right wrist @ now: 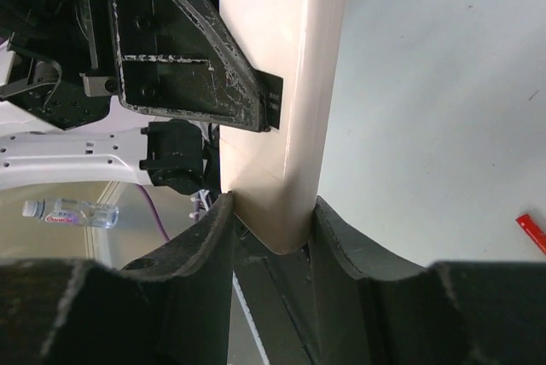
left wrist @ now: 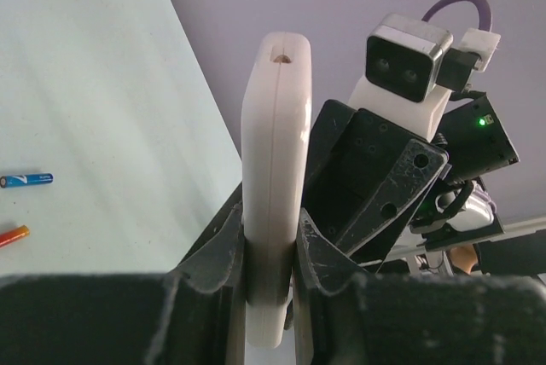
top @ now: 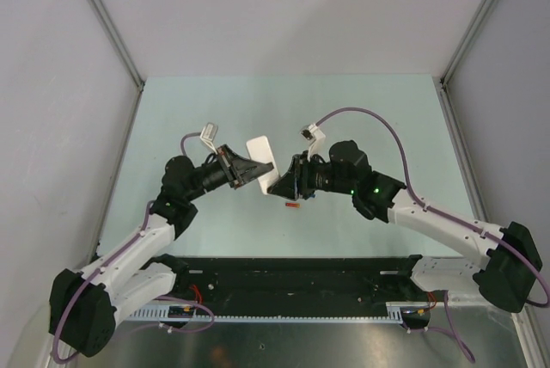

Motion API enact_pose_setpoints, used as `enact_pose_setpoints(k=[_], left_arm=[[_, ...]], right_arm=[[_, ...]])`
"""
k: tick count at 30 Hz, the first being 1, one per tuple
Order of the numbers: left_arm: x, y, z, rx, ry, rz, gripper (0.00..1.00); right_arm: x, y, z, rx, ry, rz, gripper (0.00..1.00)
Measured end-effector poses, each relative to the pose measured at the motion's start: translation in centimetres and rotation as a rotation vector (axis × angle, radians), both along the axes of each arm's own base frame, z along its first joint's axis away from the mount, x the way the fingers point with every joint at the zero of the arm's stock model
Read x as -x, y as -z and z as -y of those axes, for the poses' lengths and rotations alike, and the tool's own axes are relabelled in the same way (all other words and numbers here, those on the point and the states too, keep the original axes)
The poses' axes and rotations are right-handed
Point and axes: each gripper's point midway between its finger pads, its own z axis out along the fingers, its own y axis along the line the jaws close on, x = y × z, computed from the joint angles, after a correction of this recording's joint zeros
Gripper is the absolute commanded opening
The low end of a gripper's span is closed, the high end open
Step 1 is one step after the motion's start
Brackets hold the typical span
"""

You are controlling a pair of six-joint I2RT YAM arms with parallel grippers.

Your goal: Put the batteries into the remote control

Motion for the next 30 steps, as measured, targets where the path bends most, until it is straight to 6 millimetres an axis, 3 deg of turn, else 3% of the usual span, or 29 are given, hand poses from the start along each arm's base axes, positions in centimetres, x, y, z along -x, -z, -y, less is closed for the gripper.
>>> enact_pose_setpoints(k=[4, 6, 11, 15, 21, 23, 28, 30], left_arm=[[-0.3, -0.1, -0.1, 0.004, -0.017, 0.003, 0.0], [-1.9, 0.0, -1.2, 0.016, -0.107, -0.007, 0.0], [-3.7, 0.3, -3.2, 0.04, -0.247, -0.023, 0.0], [-4.1, 0.4, -3.8, 0.051, -0.293, -0.03, 0.0], [-3.9, -0.3, -5.5, 0.095, -0.41, 0.022, 0.0], [-3.4, -1.3, -6.0, 0.117, -0.446, 0.071, 0.0], [-2.2, -4.0, -6.4, 0.157, -0.514, 0.196, 0.0], [-1.8, -4.5, -6.3, 0.162, -0.532, 0.224, 0.0]], right_arm=[[-0.1, -0.2, 0.3, 0.007, 0.011, -0.003, 0.54], [0.4, 1.0, 1.1, 0.056, 0.019, -0.038, 0.6], [1.2, 3.8, 2.1, 0.123, 0.05, -0.162, 0.69], [1.3, 4.4, 1.9, 0.075, 0.074, -0.242, 0.78], [0.3, 5.0, 2.0, -0.096, 0.159, -0.362, 0.82], [-0.4, 4.3, 2.0, -0.155, 0.188, -0.374, 0.8], [-2.2, -0.1, 0.8, -0.356, 0.191, -0.323, 0.75], [-2.8, -0.9, 0.3, -0.408, 0.186, -0.316, 0.73]])
